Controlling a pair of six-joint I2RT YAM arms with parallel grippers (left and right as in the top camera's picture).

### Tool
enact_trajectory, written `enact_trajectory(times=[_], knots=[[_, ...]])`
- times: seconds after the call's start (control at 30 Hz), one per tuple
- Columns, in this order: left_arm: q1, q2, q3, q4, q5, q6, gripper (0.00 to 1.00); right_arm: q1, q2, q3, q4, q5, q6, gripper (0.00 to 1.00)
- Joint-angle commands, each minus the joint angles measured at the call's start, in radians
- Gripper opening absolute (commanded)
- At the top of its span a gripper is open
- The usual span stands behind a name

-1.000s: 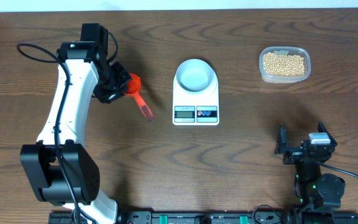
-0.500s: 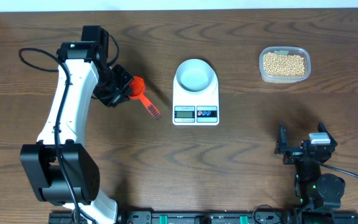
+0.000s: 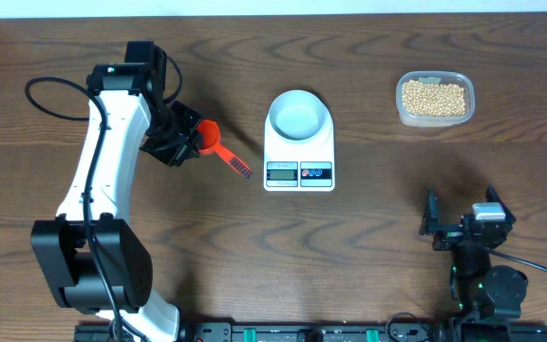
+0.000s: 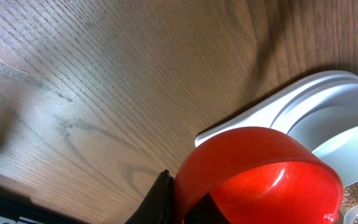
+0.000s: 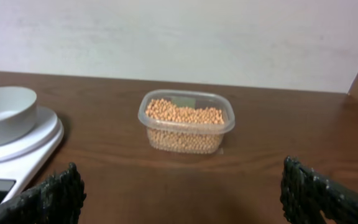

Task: Scoop item into bowl and weigh 50g on scale
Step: 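Lift the red scoop with the left gripper toward the scale, then bring the right gripper to the scoop handle above the bowl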

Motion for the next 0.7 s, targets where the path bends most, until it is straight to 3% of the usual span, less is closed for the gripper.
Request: enact_trajectory(times=[0.0,0.17,0.37,0.67], knots=[[0.000,-0.016,0.005,-0.003,0.001,-0.009,0.07,0.008,-0.006,-0.002,0.032,-0.001,-0.011,0.99],[0.000,-0.016,0.005,0.010,0.001,-0.048,0.07,0.008,-0.006,0.003,0.135,0.041,0.122,0.99],[0.000,-0.016,0.005,0.049,0.001,-0.088,0.07,0.008,0.037,0.081,0.100,0.063,0.183,0.99],[0.000,-0.016,0.005,0.096,0.001,-0.164,0.07,0.008,0.404,0.409,-0.040,0.031,0.182,0.99]])
